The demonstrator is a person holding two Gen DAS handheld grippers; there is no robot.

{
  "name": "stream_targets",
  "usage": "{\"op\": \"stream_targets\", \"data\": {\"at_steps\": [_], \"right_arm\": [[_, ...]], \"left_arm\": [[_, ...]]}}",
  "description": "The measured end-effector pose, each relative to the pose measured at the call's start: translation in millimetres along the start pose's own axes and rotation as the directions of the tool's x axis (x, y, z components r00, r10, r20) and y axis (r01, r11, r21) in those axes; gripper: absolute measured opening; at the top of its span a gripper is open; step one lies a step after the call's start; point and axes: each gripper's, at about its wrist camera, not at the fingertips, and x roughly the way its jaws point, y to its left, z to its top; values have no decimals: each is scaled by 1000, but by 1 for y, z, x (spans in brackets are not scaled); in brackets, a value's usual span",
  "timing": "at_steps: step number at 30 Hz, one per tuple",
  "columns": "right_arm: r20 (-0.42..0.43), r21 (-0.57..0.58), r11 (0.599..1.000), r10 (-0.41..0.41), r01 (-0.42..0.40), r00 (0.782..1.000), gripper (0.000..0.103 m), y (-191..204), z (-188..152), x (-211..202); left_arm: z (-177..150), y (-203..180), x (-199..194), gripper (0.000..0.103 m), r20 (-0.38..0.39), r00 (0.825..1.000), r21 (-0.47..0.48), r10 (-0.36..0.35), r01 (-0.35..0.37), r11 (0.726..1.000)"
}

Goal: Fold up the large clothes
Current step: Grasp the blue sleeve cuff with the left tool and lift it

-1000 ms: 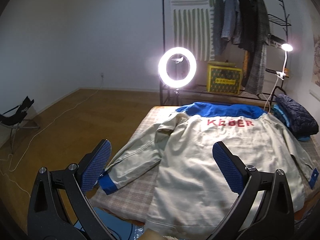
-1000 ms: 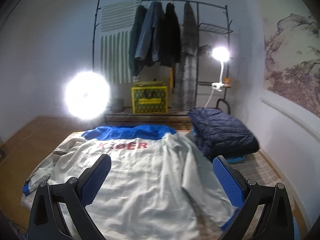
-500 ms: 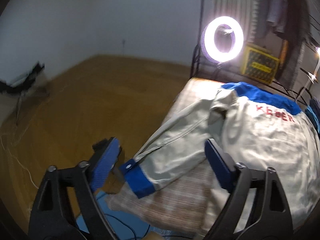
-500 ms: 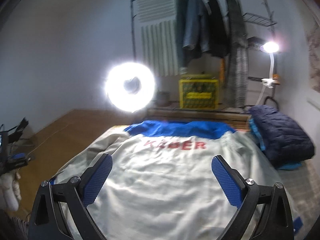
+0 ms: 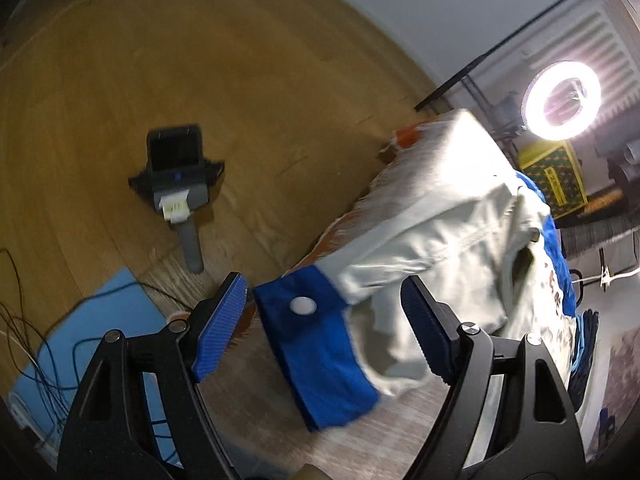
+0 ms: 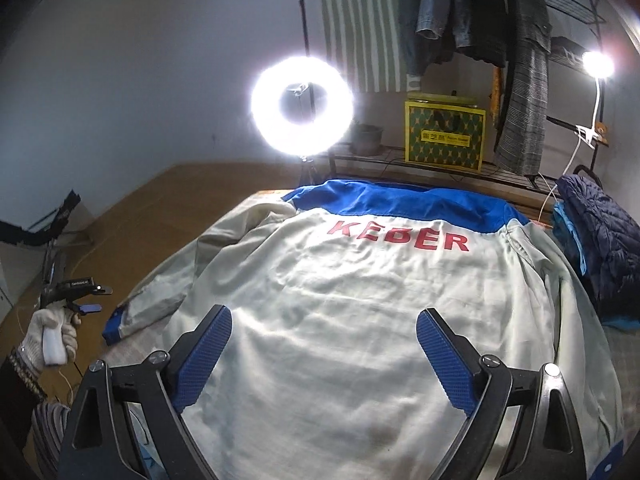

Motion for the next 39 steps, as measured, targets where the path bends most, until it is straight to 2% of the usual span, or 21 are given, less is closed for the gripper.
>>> {"op": "stream_targets", "data": {"at_steps": [3, 7, 12, 15, 16, 18, 19, 24, 28, 33, 38, 39], "right_arm": [[-4, -30, 999, -11, 11, 1000, 95, 7, -1, 3], [-10, -43, 999, -15, 14, 1000, 95, 11, 1, 7], [-10, -49, 999, -16, 15, 1000, 95, 13, 2, 10], [-13, -47, 999, -9, 8, 1000, 95, 15, 3, 10], [-13, -48, 999, -9, 8, 1000, 95, 15, 4, 9], [-15, -54, 999, -6, 5, 1000, 95, 16, 4, 7], [-15, -57, 998, -2, 1, 1000, 95, 17, 4, 6], [-32, -61, 998, 9, -11, 999, 95, 19, 2, 4], [-54, -44, 999, 23, -25, 998, 85, 18, 0, 5], [-106, -4, 996, 91, -92, 990, 74, 17, -2, 8], [-192, 63, 987, 157, -148, 969, 52, 12, -11, 21], [-211, 79, 985, 170, -156, 963, 50, 12, -14, 24]], "left_arm": [[2, 8, 17, 82, -41, 999, -21, -23, 22, 1000], [2, 22, 32, 82, -92, 991, -119, -94, 83, 989], [0, 25, 41, 82, -95, 982, -172, -162, 144, 974], [1, 22, 35, 64, -59, 988, -174, -142, 130, 976], [2, 21, 32, 48, -45, 990, -169, -133, 123, 978], [4, 20, 22, 26, -9, 991, -159, -131, 127, 979], [6, 20, 17, 6, 8, 991, -151, -136, 136, 979], [15, 8, -15, 4, 107, 984, -103, -142, 153, 983], [21, -11, -47, 3, 170, 971, -35, -170, 178, 983], [28, -45, -95, 2, 253, 935, 51, -249, 244, 968], [32, -92, -142, 2, 313, 893, 178, -325, 281, 943], [33, -102, -153, 2, 322, 881, 206, -346, 291, 934]]}}
